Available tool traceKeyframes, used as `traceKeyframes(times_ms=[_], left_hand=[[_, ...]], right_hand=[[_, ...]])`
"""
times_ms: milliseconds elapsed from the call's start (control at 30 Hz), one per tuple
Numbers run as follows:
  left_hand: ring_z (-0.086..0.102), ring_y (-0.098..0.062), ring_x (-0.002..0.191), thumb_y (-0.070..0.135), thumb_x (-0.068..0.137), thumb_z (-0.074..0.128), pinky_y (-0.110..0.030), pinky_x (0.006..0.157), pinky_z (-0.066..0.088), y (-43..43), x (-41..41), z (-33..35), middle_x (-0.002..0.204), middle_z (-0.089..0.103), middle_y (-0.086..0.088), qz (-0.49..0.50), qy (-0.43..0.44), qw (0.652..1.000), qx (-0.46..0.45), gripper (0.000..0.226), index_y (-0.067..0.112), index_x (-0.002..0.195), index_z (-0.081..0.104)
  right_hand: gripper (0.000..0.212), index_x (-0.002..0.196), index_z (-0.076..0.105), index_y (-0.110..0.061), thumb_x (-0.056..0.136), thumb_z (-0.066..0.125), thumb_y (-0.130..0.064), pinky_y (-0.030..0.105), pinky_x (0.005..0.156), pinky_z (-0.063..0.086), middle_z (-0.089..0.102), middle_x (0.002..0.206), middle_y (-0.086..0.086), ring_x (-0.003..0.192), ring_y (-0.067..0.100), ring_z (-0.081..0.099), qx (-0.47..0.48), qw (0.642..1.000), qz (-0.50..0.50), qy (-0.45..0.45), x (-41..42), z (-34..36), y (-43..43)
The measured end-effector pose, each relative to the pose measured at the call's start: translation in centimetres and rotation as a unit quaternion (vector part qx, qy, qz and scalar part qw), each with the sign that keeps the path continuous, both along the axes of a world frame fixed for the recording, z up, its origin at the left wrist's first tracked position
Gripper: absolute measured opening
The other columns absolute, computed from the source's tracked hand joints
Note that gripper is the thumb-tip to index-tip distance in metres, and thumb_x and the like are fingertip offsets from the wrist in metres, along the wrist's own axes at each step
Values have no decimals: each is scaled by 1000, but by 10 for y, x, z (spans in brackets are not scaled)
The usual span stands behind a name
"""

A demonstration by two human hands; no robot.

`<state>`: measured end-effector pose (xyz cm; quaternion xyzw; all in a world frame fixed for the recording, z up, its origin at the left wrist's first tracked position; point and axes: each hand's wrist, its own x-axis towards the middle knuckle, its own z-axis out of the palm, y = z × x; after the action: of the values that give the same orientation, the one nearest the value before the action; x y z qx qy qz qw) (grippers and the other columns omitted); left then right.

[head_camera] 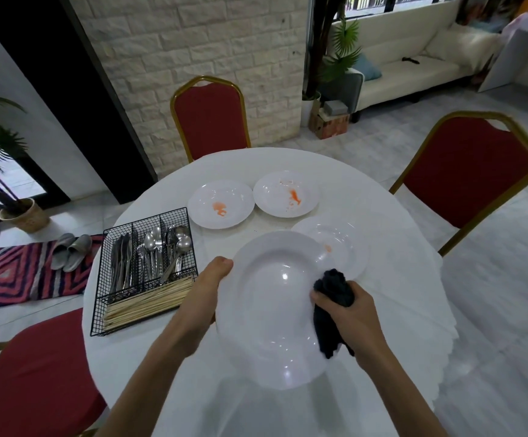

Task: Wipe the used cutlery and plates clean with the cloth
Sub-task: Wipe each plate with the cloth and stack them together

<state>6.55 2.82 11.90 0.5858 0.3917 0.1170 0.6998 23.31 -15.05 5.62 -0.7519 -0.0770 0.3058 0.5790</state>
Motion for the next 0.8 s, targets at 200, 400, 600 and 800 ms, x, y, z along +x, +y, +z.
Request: traceKeyframes(times_ms=[200, 400, 600, 800], left_hand=[[73, -18, 103, 37, 97, 57, -36, 90, 55, 5, 2, 15, 113, 77, 1, -124, 57, 990, -28, 28, 26, 120, 69], [70, -18, 109, 48, 83, 72, -36, 95, 51, 12, -2, 16, 119, 74, 2, -152, 55, 986, -40, 50, 23, 125, 66], [68, -10, 113, 48, 96, 59, -29, 101, 50, -7, 15, 17, 115, 74, 8, -275, 91, 956, 53, 31, 29, 115, 73], [43, -8, 69, 62, 99, 39, -33, 72, 37, -18, 19, -3, 70, 49, 9, -251, 93, 939, 216, 57, 12, 76, 53]], right_hand=[[32, 82, 58, -26, 74, 88, -33, 15, 62, 46, 65, 77, -11, 67, 0, 61, -59, 975, 158, -144, 14, 30, 0], [39, 91, 59, -20, 72, 85, -43, 24, 70, 52, 67, 87, -3, 80, 14, 65, -121, 935, 244, -227, 24, 51, 1], [30, 80, 56, -20, 70, 82, -31, 32, 66, 48, 62, 76, -5, 73, 14, 57, -124, 880, 351, -294, -2, 53, 13], [34, 80, 56, -25, 67, 87, -33, 20, 62, 44, 63, 74, -8, 71, 7, 57, -67, 925, 275, -252, -10, 32, 12]])
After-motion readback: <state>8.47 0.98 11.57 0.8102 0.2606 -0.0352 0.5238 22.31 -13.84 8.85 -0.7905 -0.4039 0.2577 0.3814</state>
